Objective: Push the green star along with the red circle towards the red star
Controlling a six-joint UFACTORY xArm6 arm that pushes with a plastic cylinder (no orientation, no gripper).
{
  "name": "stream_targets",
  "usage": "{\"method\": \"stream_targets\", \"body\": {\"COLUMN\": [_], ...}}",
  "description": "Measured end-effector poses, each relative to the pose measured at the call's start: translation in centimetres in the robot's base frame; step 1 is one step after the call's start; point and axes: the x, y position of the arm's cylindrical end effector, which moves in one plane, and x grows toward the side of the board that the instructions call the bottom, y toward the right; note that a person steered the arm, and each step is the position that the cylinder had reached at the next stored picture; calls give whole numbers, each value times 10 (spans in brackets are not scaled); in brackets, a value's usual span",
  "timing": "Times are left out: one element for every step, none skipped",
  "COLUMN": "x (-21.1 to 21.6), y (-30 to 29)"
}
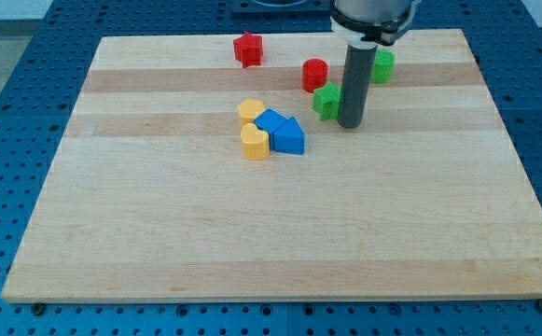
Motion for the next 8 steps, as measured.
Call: {"method": "stream_targets", "body": {"x": [-11, -26, -39, -44, -43, -50, -60, -67], "y": [-3, -4, -17, -22, -24, -31, -37, -46]}}
